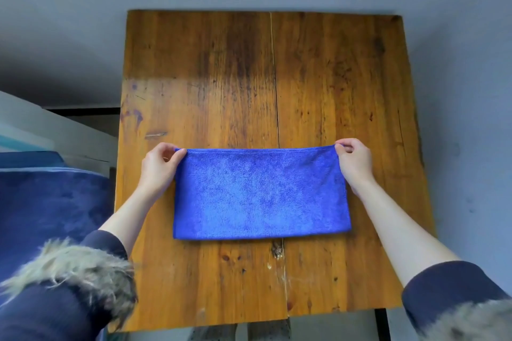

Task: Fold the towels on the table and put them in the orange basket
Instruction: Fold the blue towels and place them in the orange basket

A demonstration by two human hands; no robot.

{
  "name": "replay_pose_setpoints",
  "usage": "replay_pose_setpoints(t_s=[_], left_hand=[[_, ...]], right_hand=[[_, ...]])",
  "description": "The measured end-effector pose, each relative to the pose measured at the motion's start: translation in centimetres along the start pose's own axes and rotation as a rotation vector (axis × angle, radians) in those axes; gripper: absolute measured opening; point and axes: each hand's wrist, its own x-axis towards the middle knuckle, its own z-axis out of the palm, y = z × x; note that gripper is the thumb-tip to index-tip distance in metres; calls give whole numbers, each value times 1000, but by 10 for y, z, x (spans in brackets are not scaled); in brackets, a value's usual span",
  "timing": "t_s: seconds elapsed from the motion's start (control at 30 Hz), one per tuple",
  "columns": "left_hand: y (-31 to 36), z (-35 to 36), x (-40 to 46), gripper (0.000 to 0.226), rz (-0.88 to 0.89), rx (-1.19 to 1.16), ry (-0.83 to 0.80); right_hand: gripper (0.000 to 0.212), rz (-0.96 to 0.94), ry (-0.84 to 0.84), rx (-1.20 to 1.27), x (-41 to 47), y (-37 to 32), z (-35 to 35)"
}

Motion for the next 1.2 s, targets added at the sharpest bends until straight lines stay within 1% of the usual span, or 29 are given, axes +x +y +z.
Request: replay_pose_setpoints(t_s=[0.07,0.1,0.17,0.2,0.23,0.3,0.37,0.4,0.5,0.6,0.73,0.93,1.13,1.2], left_hand=[[0,4,-3,20,16,53,92],[0,5,-8,21,52,91,153],[-1,10,-19,24,188,231,268],[0,15,-28,27,272,324,298],[1,22,-37,32,360,409,298],[2,43,-55,41,528,560,199],[2,67,-68,48,629,711,58],[1,78,-71,50,647,767,7],[-8,94,-68,55,627,821,-40],[-22,86,-58,57,596,844,5],[-37,69,-52,59,530,836,81],[-41,70,-48,59,540,824,109],[-34,68,-53,59,506,818,77],[-30,65,-54,59,497,761,52]], right_hand=[[20,-18,97,-37,-4,0,3],[22,-53,164,-64,-9,1,3],[26,-212,274,-140,-23,3,4],[28,-328,283,-189,-33,4,8],[31,-445,253,-245,-45,7,15],[38,-639,108,-381,-68,13,35],[47,-777,-28,-539,-86,21,58],[51,-807,-68,-600,-90,25,68],[57,-793,-98,-683,-83,36,81],[56,-769,-40,-712,-66,51,71],[55,-715,37,-691,-47,66,49],[55,-708,72,-716,-43,68,50],[57,-663,45,-753,-46,65,49],[57,-614,39,-752,-51,61,51]])
